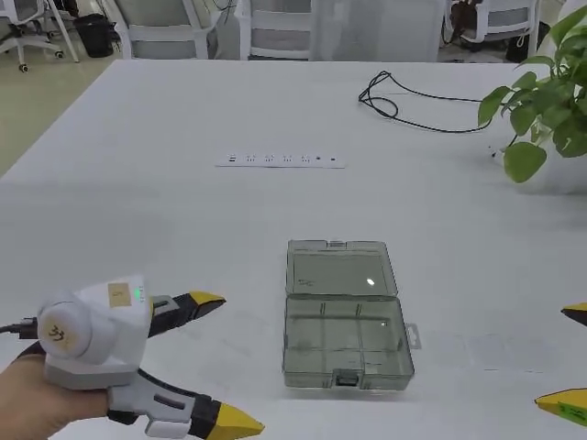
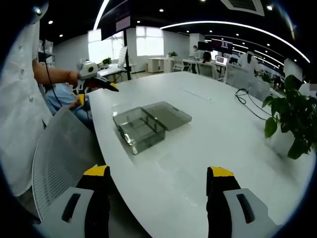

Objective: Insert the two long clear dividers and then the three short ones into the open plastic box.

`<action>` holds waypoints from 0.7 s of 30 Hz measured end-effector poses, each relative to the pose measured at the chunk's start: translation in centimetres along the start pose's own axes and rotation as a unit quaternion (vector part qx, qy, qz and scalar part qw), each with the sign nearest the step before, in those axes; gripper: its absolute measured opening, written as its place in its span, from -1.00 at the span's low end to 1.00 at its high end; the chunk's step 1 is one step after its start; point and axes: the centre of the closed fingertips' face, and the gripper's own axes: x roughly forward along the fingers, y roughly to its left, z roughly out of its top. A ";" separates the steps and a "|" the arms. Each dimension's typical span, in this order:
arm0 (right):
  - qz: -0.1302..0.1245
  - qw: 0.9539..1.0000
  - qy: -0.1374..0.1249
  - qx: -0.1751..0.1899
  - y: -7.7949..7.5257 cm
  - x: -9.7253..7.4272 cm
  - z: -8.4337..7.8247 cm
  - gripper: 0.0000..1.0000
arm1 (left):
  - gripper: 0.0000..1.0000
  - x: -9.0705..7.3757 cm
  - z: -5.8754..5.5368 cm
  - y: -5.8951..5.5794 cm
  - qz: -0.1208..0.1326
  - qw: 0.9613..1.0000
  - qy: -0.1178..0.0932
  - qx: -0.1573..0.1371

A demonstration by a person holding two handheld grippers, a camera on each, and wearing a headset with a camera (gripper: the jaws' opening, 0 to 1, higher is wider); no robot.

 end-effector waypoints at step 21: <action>0.000 1.000 -0.005 0.001 0.2 0.2 0.1 0.60 | 1.00 -0.5 -0.1 0.6 0.012 1.000 0.001 -0.003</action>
